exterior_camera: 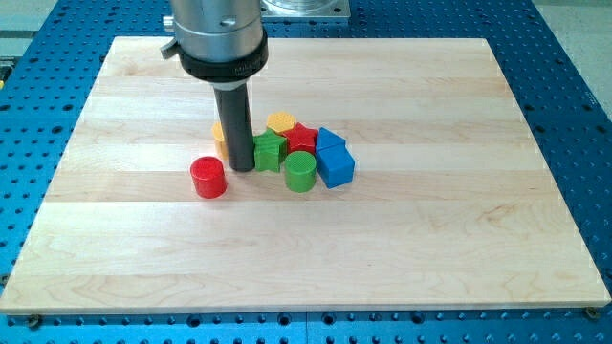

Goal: Move the group of blocks to the right

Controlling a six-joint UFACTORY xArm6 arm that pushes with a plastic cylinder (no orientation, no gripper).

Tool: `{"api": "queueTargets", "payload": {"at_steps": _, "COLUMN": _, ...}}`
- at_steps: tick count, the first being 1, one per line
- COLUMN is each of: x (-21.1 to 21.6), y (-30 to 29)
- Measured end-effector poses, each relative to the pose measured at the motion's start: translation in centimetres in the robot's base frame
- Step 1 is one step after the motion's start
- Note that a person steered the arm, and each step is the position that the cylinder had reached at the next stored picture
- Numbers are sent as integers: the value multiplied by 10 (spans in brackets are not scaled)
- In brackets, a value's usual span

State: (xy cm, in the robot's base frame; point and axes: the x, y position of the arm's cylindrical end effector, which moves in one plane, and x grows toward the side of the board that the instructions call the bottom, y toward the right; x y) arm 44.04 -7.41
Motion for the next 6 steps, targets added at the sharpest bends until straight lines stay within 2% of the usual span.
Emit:
{"api": "queueTargets", "payload": {"at_steps": 1, "x": 6, "y": -2}}
{"api": "queueTargets", "payload": {"at_steps": 2, "x": -13, "y": -8}}
{"api": "queueTargets", "payload": {"at_steps": 3, "x": 18, "y": -32}}
{"api": "queueTargets", "payload": {"at_steps": 6, "x": -8, "y": -2}}
